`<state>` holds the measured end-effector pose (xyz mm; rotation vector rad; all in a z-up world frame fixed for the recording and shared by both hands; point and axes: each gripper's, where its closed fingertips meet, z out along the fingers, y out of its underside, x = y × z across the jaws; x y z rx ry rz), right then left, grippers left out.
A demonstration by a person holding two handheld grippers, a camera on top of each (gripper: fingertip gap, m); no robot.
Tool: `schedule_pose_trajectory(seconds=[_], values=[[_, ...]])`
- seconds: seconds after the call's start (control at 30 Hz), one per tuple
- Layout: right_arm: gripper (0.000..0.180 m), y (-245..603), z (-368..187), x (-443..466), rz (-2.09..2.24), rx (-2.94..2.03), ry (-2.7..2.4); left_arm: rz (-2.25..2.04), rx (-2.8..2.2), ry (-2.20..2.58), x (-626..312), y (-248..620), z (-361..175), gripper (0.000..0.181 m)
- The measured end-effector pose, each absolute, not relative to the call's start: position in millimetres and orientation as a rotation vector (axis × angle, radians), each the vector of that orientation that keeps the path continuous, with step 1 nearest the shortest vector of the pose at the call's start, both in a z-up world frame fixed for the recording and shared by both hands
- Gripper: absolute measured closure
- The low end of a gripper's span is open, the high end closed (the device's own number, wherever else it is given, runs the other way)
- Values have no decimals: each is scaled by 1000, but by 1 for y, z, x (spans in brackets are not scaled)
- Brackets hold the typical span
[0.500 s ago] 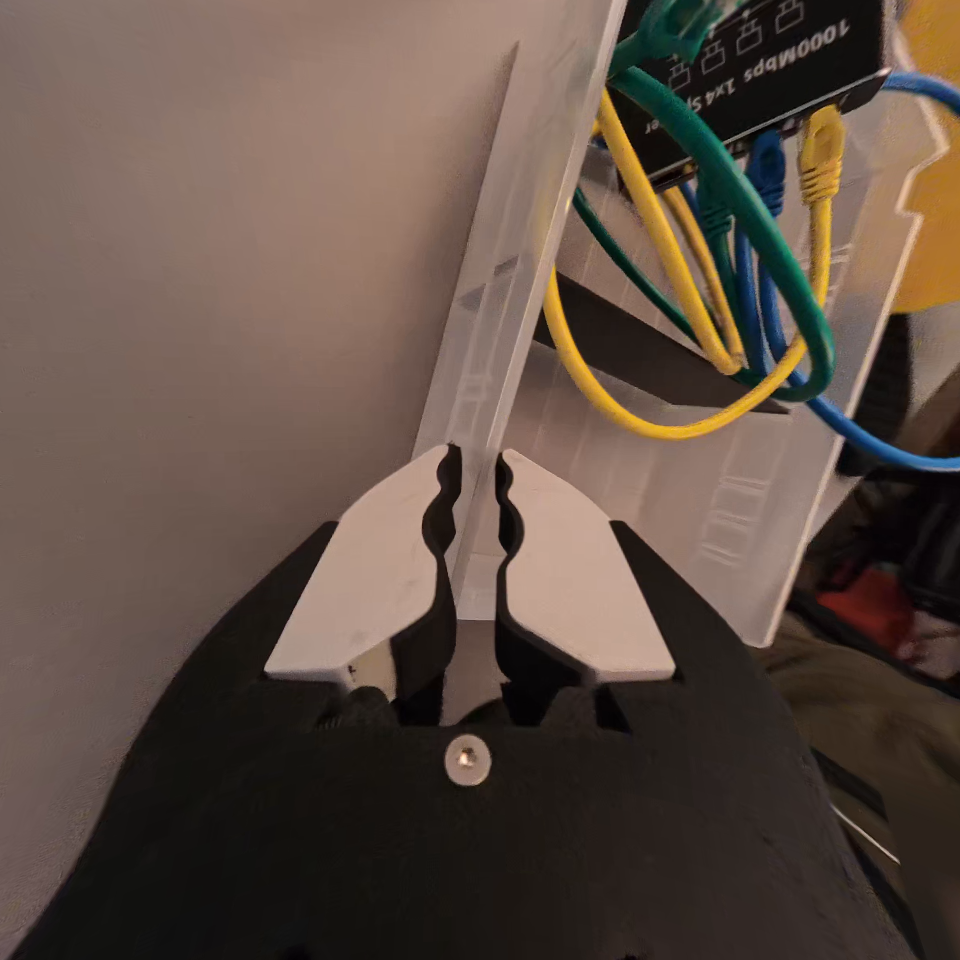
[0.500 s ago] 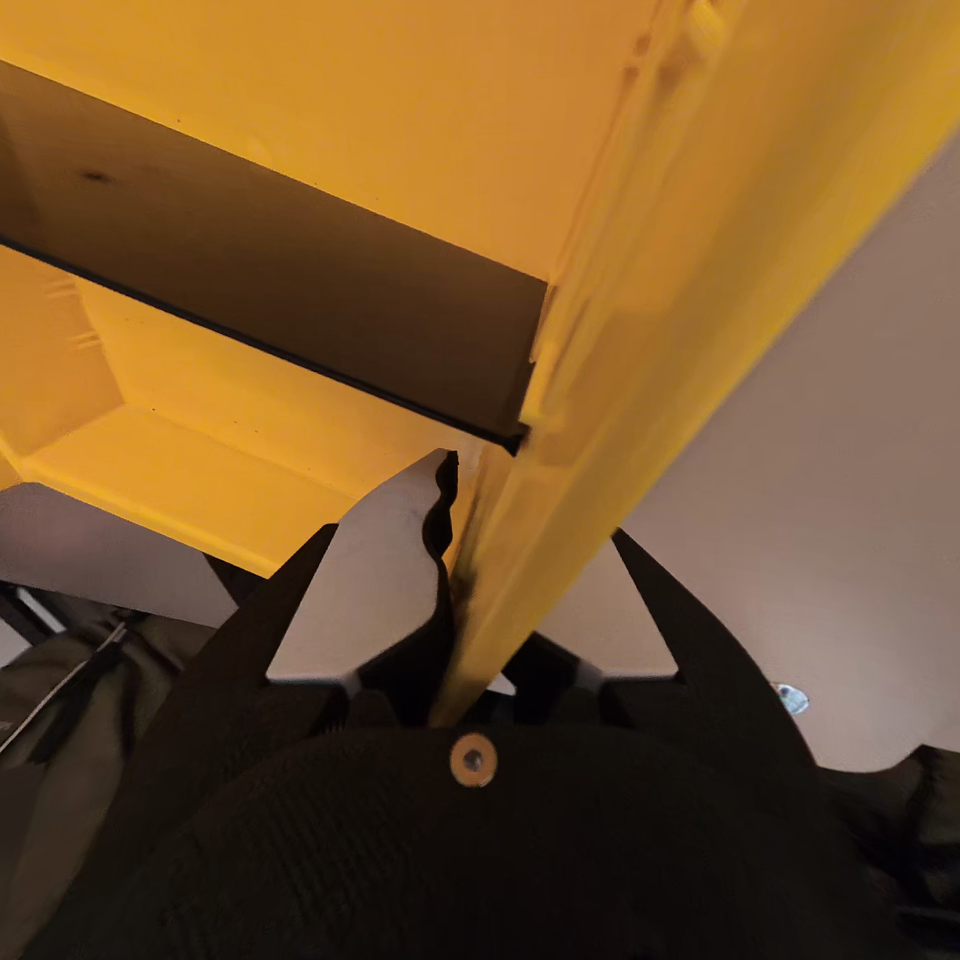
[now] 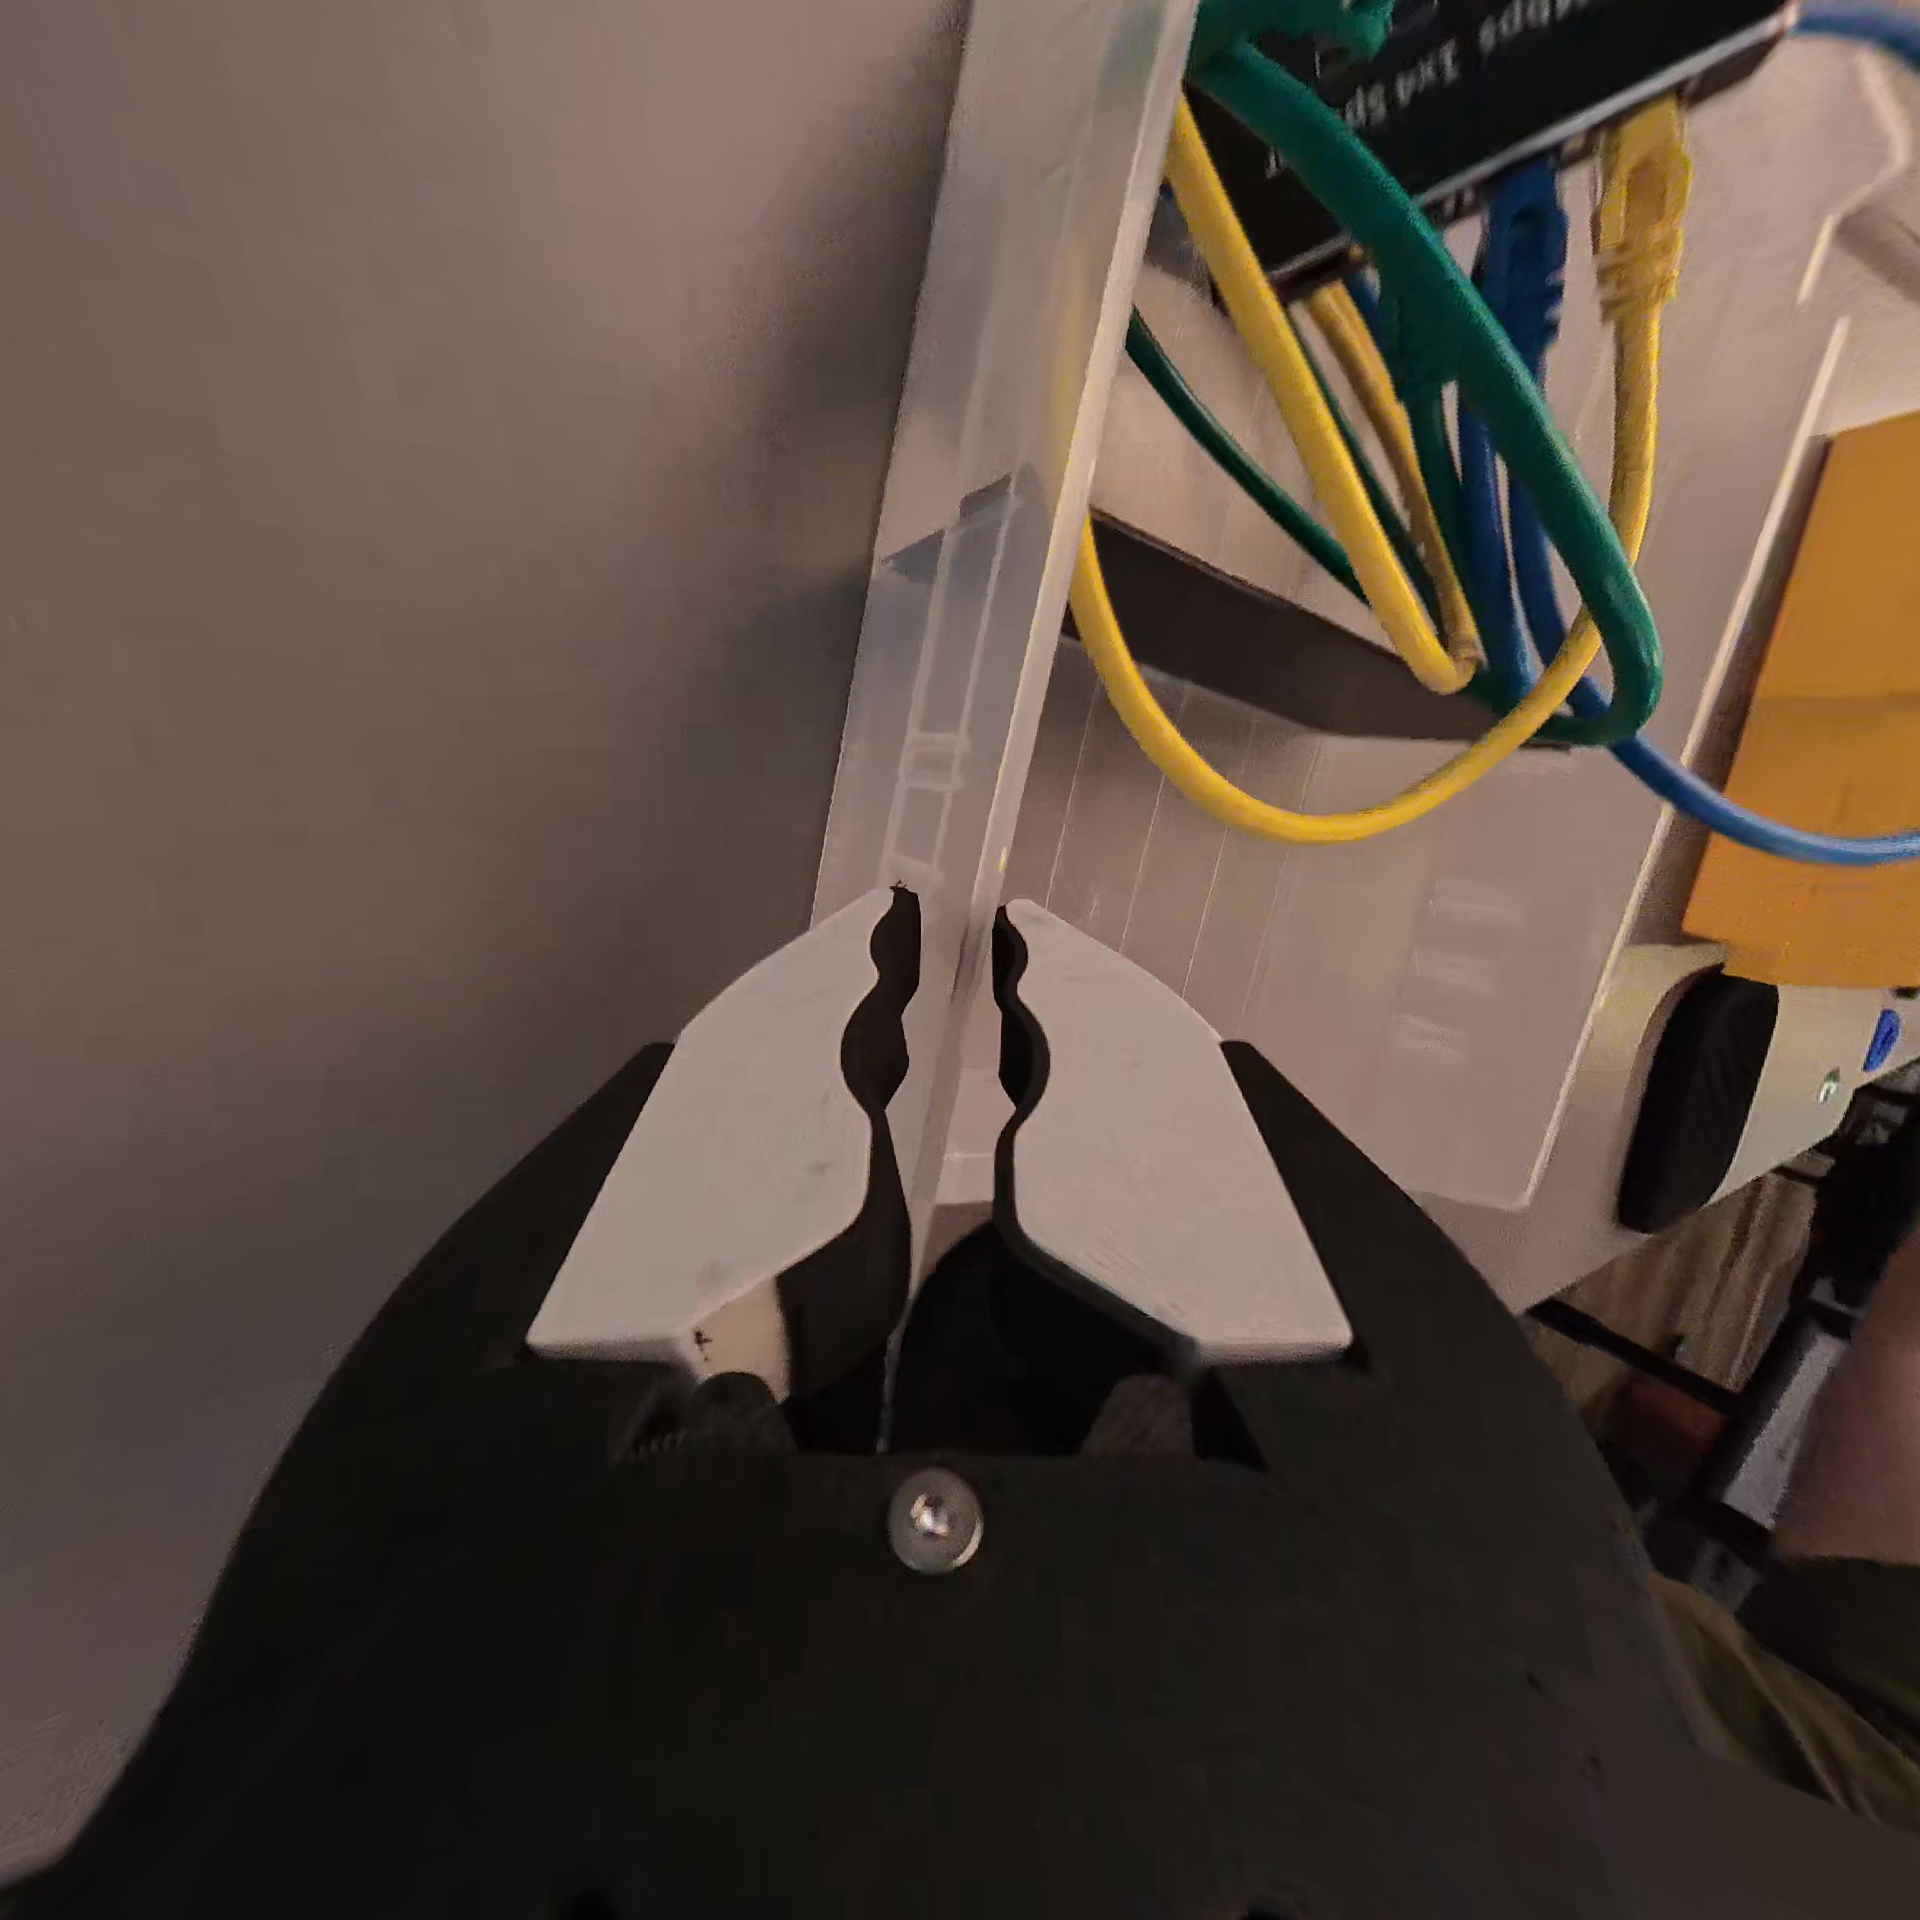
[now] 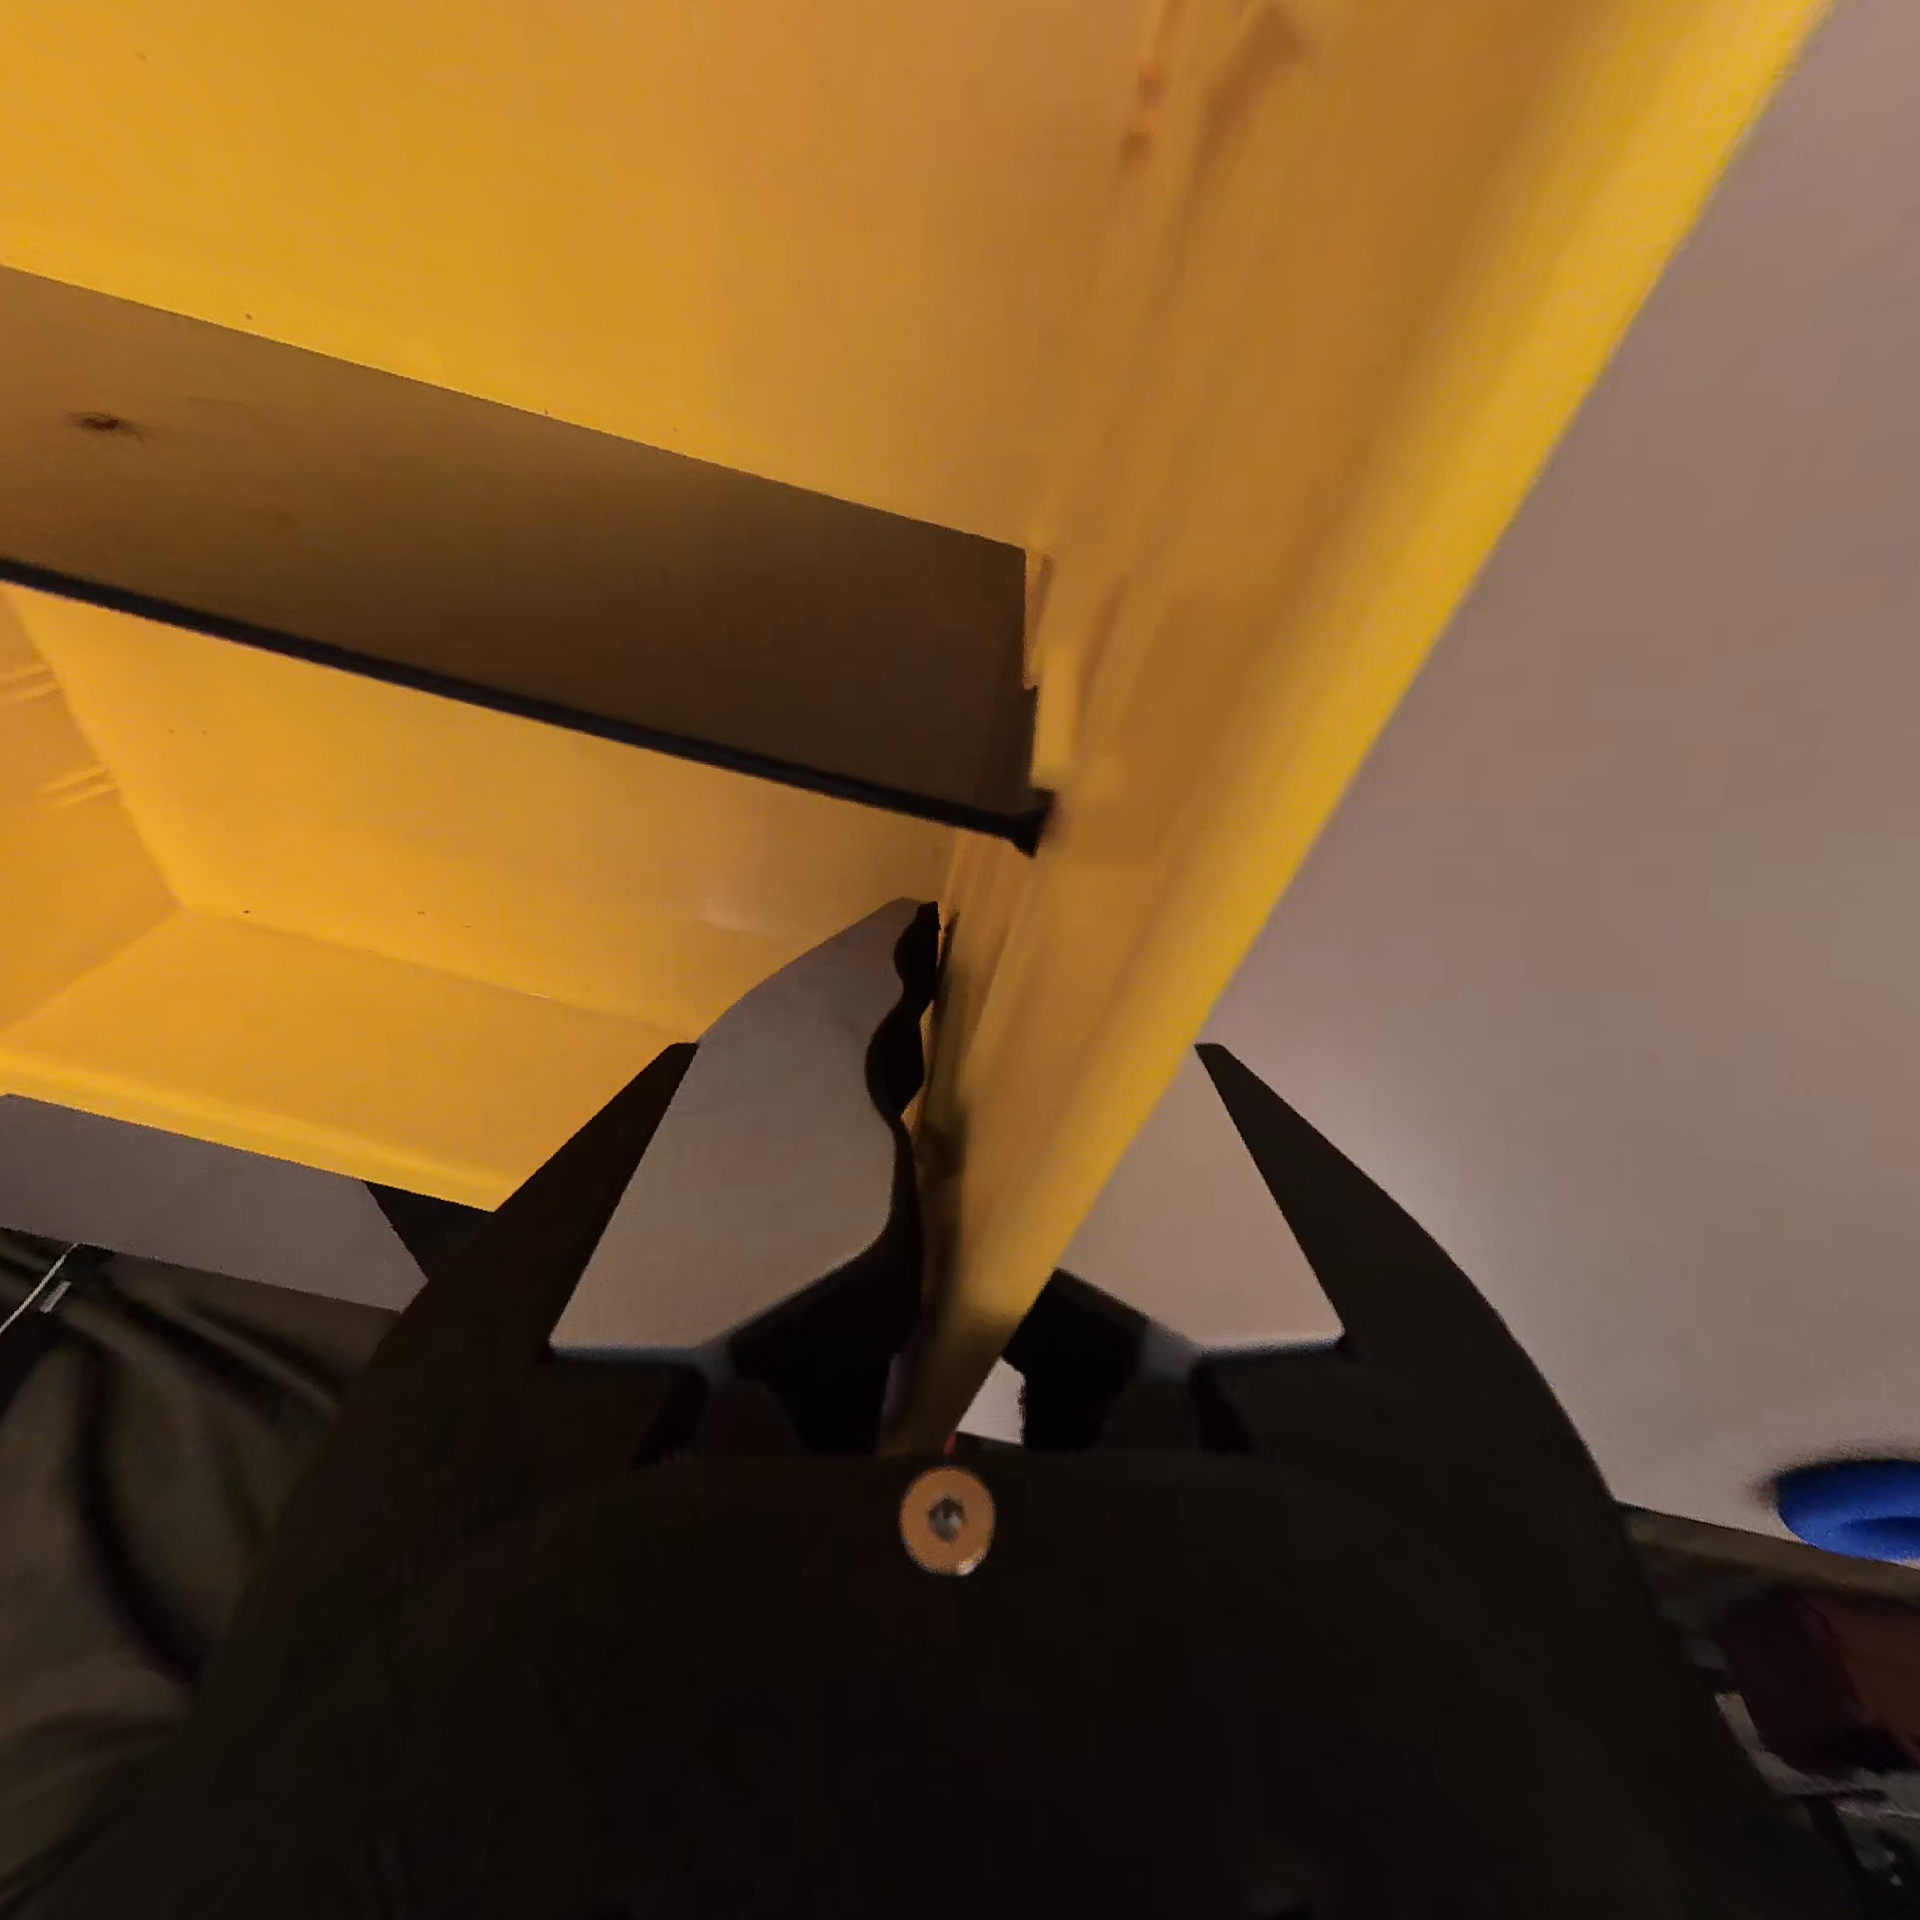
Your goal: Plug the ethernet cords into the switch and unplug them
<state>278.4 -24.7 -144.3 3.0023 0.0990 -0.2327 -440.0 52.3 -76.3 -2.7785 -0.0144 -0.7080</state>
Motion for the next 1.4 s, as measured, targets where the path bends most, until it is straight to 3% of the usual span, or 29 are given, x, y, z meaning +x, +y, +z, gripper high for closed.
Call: schedule_pose_trajectory(seconds=[0.57, 1.4], values=[[169, -8, -143, 280, -335, 3110, 172, -385, -2965, 37, -442, 18, -80, 175], [175, -8, -142, 300, -263, 3133, 43, -643, -2742, -395, -483, 25, -80, 167]])
